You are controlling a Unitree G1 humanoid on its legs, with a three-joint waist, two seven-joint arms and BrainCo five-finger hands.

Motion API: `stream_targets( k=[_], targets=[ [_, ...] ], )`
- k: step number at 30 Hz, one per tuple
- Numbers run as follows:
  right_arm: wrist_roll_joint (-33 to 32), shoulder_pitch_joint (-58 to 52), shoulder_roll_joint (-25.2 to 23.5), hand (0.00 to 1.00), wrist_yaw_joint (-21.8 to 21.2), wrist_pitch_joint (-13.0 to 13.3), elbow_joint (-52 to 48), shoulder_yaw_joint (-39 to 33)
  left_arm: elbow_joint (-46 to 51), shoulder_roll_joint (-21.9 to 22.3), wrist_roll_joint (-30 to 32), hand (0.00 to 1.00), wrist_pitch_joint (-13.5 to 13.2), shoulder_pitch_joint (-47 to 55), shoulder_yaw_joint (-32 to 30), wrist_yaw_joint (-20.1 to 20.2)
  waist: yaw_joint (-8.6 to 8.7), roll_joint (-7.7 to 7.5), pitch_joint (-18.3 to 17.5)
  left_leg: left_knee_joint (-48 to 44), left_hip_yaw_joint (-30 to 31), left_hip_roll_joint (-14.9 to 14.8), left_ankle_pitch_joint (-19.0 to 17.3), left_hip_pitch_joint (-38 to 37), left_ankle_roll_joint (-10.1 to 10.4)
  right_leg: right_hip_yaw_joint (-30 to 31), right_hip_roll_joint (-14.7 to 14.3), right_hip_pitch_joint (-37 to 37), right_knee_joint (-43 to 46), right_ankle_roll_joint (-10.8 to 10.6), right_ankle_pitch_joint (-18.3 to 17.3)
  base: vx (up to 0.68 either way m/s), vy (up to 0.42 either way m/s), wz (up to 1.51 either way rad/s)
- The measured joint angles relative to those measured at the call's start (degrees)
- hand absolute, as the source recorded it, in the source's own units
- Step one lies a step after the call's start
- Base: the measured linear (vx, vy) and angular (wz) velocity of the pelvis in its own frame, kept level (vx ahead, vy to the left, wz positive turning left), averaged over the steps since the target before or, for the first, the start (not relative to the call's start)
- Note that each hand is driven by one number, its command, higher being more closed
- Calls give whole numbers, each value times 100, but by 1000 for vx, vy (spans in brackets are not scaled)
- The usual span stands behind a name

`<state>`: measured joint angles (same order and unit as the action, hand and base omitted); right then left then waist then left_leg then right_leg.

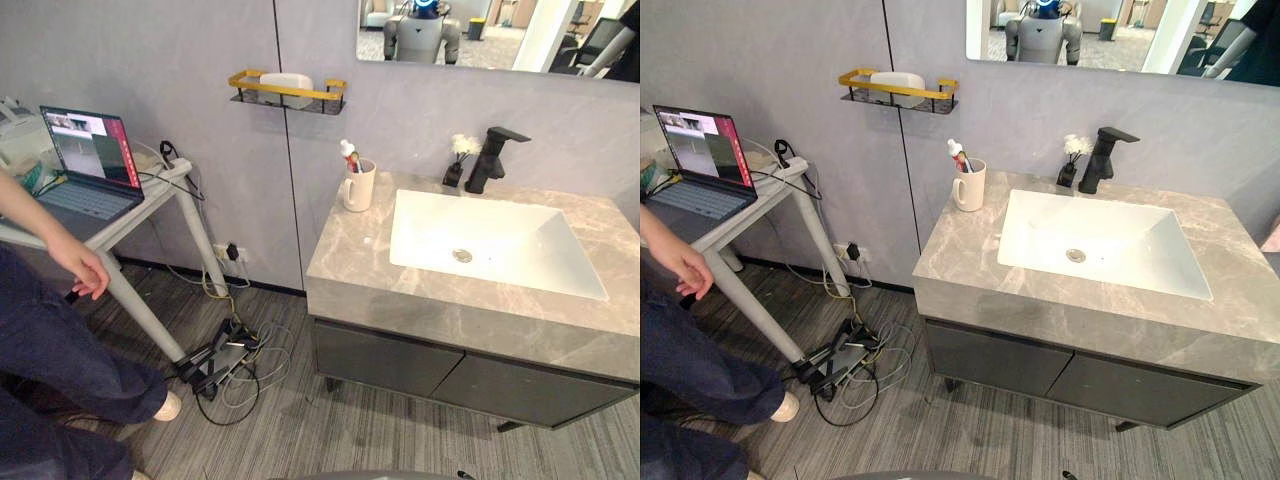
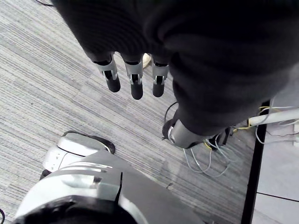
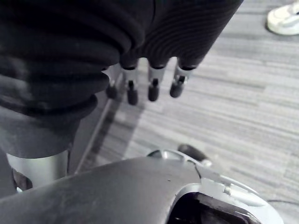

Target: Organize washtable

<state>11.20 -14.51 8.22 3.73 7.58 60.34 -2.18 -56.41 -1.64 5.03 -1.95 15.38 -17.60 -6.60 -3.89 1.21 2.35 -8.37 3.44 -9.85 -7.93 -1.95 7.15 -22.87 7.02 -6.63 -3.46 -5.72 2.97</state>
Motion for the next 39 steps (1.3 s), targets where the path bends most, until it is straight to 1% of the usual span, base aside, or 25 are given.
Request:
stream_targets(
  k=[2, 3, 5, 6, 7, 8, 9, 10, 17, 21, 25, 27, 28, 29, 31, 33, 36, 38, 39],
  targets=[
    [-5, 11, 8, 0, 11, 3, -62, -3, 20, 22, 0, 0, -1, -51, -1, -8, -5, 39, 115, -39, 107, 1, 13, 37, 12, -93, 22, 18, 159, 11, -90, -26, 8, 24],
    [-4, 6, 14, 0, 12, 1, -90, -3, 41, 30, -1, 0, -2, -77, -5, -13, -17, 14, 154, -44, 121, -3, 15, 51, 15, -105, 35, 63, 249, 9, -139, -19, 15, 20],
    [-4, -1, 12, 0, 11, 1, -169, -12, 116, 67, 0, 0, -3, -70, -9, -45, -10, 46, 177, -47, 129, -2, 19, 73, 16, -160, 98, 138, 470, -3, -269, 10, 27, 12],
    [-1, -5, 9, 0, 12, -1, -184, -12, 143, 95, 0, 0, -3, -68, -30, -89, -17, 25, 194, -46, 108, 1, 19, 72, 16, -170, 127, 180, 574, -12, -317, 33, 30, 6],
    [-1, -7, 2, 0, 15, -6, -211, -12, 157, 98, 0, 0, -3, -72, -51, -101, -13, 61, 180, -51, 103, 2, 20, 65, 16, -178, 136, 183, 607, -28, -341, 38, 28, 0],
    [-2, -61, -26, 0, 42, -12, -309, -26, 204, 133, 1, 0, -3, -72, -96, -105, -9, 15, 210, -57, 92, 1, 20, 41, 16, -181, 154, 186, 678, -3, -370, 0, 0, 0],
    [-3, -77, -38, 0, 62, -12, -336, -34, 224, 139, 2, 0, -4, -72, -110, -105, -8, 34, 201, -56, 87, 0, 19, 28, 16, -180, 162, 186, 714, -2, -390, 46, 21, 3],
    [-3, -78, -57, 0, 110, -12, -345, -46, 244, 141, 3, 0, -4, -73, -123, -104, -5, 18, 204, -62, 83, -1, 19, 18, 15, -191, 178, 190, 778, -24, -415, 33, 12, 4],
    [-14, -114, -197, 0, 104, -16, -349, -439, 300, 202, 6, 0, -6, -191, -326, -104, -1, -6, 182, -79, -138, -16, -7, -86, -16, -63, 210, 191, 850, -39, -465, 10, 16, -7],
    [-43, -106, -236, 0, 102, -18, -320, -530, 282, 185, 1, 0, -63, -198, -312, -100, 13, -11, 181, -218, -243, -16, -115, -91, -49, 63, 210, 190, 833, -41, -434, -18, 34, -16],
    [-46, -22, -197, 0, 92, -19, -167, -530, 207, 123, -3, 0, -107, -197, -192, -91, 7, 7, 193, -630, -441, -80, -394, -55, -70, 309, 156, 191, 800, -57, -367, -22, 48, -30],
    [-48, 84, -158, 0, 88, -31, -37, -527, 122, 67, -28, 0, -110, -202, -48, -89, 10, 50, 219, -1105, -605, -221, -697, 80, -66, 537, 24, 252, 694, -73, -319, -47, 65, -54],
    [-49, 108, -148, 0, 86, -33, -21, -527, 110, 63, -34, 0, -110, -203, -21, -89, 9, 53, 216, -1245, -635, -257, -778, 147, -67, 598, -5, 308, 684, -73, -306, -45, 88, -64],
    [-62, 176, -120, 0, 71, -35, 44, -527, 79, 58, -39, 0, -118, -205, -1, -85, 9, 116, 193, -1533, -771, -356, -971, 303, -73, 765, -67, 416, 612, -74, -214, -33, 100, -65],
    [-133, 250, -103, 0, 22, -42, 130, -528, 7, 42, -39, 0, -119, -252, 0, -78, 6, 133, 194, -1788, -887, -422, -1126, 464, -85, 931, -124, 517, 527, -108, -110, 2, 104, -62],
    [-208, 298, -104, 0, -12, -85, 133, -615, -149, 13, -40, 0, -119, -297, -5, -41, 5, 148, 196, -2051, -1153, -454, -1313, 578, -158, 1205, -136, 642, 397, -166, 62, 24, 120, -62],
    [-221, 348, -93, 0, -14, -146, 130, -710, -167, 14, -37, 0, -119, -298, -5, 14, 3, 164, 196, -2214, -1481, -419, -1493, 621, -258, 1483, -92, 844, 408, -255, 138, 26, 131, -63],
    [-225, 404, -85, 0, -13, -148, 120, -756, -179, -6, -35, 0, -120, -300, -2, 18, -1, 138, 200, -2315, -1917, -422, -1641, 667, -344, 1908, -44, 1352, 806, -266, 128, 33, 149, -89],
    [-226, 418, -82, 0, -13, -146, 109, -751, -220, -23, -35, 0, -120, -307, 6, 18, 4, 130, 205, -2315, -2043, -433, -1656, 665, -363, 1947, -36, 1485, 931, -259, 127, 45, 79, -98]
  ],
)
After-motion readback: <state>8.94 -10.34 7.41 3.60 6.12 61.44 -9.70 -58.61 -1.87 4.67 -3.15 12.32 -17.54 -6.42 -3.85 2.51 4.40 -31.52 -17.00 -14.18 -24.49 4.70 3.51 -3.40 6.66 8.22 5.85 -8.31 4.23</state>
